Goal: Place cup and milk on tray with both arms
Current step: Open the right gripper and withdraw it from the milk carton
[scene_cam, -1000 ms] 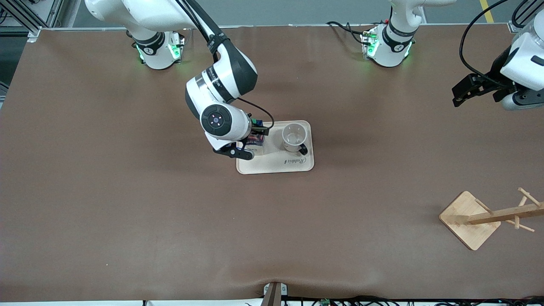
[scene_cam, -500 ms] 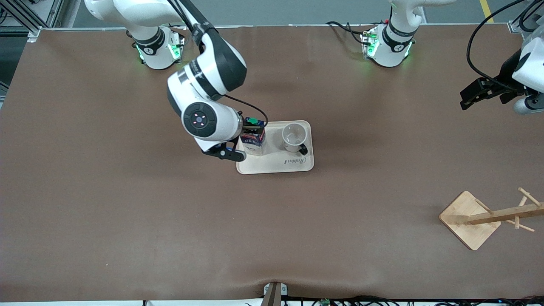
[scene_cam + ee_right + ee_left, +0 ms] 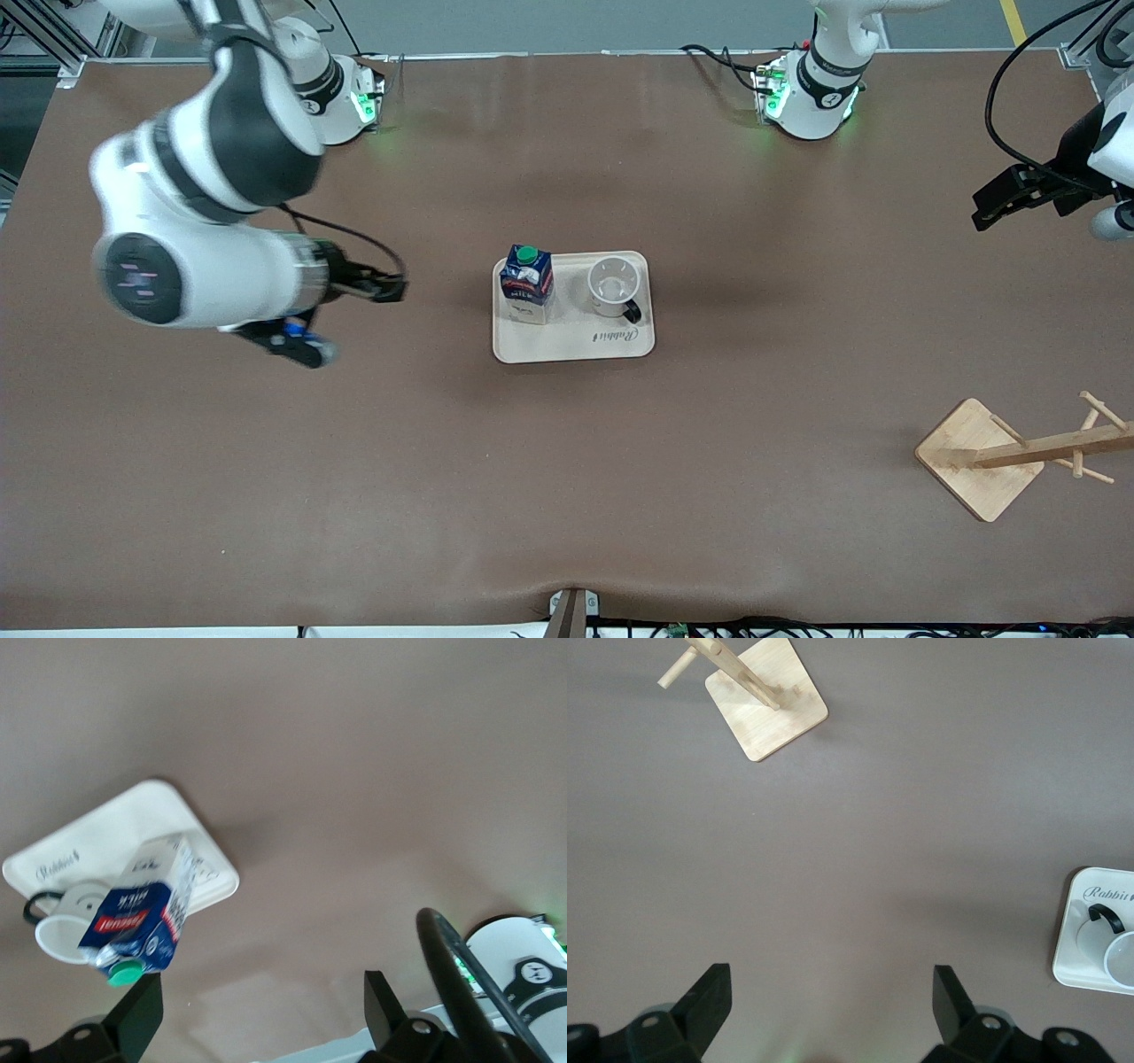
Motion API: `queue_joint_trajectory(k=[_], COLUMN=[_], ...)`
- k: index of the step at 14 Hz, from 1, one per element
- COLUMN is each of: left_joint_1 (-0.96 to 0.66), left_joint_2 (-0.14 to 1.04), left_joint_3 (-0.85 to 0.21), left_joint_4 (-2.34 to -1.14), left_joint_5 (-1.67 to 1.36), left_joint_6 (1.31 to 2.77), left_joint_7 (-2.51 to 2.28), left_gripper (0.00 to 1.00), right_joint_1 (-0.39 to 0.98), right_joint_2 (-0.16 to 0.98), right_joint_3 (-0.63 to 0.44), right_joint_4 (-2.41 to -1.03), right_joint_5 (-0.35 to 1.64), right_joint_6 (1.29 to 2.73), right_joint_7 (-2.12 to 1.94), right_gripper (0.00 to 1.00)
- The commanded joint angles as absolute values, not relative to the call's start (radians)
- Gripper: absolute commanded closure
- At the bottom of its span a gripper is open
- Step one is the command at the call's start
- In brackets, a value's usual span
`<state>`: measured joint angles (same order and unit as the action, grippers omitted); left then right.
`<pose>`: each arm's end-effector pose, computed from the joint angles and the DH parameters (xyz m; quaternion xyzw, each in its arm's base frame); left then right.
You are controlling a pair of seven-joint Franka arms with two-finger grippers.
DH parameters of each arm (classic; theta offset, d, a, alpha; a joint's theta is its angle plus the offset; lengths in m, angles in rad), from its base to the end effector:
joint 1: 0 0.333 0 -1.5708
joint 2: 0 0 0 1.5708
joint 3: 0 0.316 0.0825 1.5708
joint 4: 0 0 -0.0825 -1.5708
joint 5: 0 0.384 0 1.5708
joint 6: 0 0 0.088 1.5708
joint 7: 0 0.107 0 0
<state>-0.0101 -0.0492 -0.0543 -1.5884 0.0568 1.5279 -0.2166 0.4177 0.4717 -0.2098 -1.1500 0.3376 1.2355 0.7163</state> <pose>0.5341 -0.0289 0.6394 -0.9966 -0.0771 0.0015 0.0302 0.6139 0.2062 0.5158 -0.9502 0.2193 0.2202 0.0222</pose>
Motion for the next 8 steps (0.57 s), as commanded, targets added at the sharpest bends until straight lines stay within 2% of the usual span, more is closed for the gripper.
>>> queue_joint_trajectory(k=[1,4,8], left_joint_1=[-0.005,-0.005,-0.005], left_joint_2=[-0.067,-0.072,-0.072], left_joint_3=[-0.055,-0.055,-0.055], left_joint_4=[-1.601,-1.601,-1.598], left_joint_5=[0.040,0.040,0.040], left_joint_6=[1.537,1.531,1.523], left_joint_7=[-0.209,-0.207,-0.206], left_gripper=[0.00,0.00,0.00], right_joint_1=[0.371,0.321,0.195], right_joint_2=[0.327,0.186,0.129], right_joint_3=[-0.209,-0.210,-0.210], right_joint_4=[-1.311,-1.483,-1.517], right_joint_5=[0.218,0.109,0.088], right_joint_6=[1.264,1.409,1.419], right_joint_7=[0.634,0.396,0.149], right_gripper=[0.00,0.00,0.00])
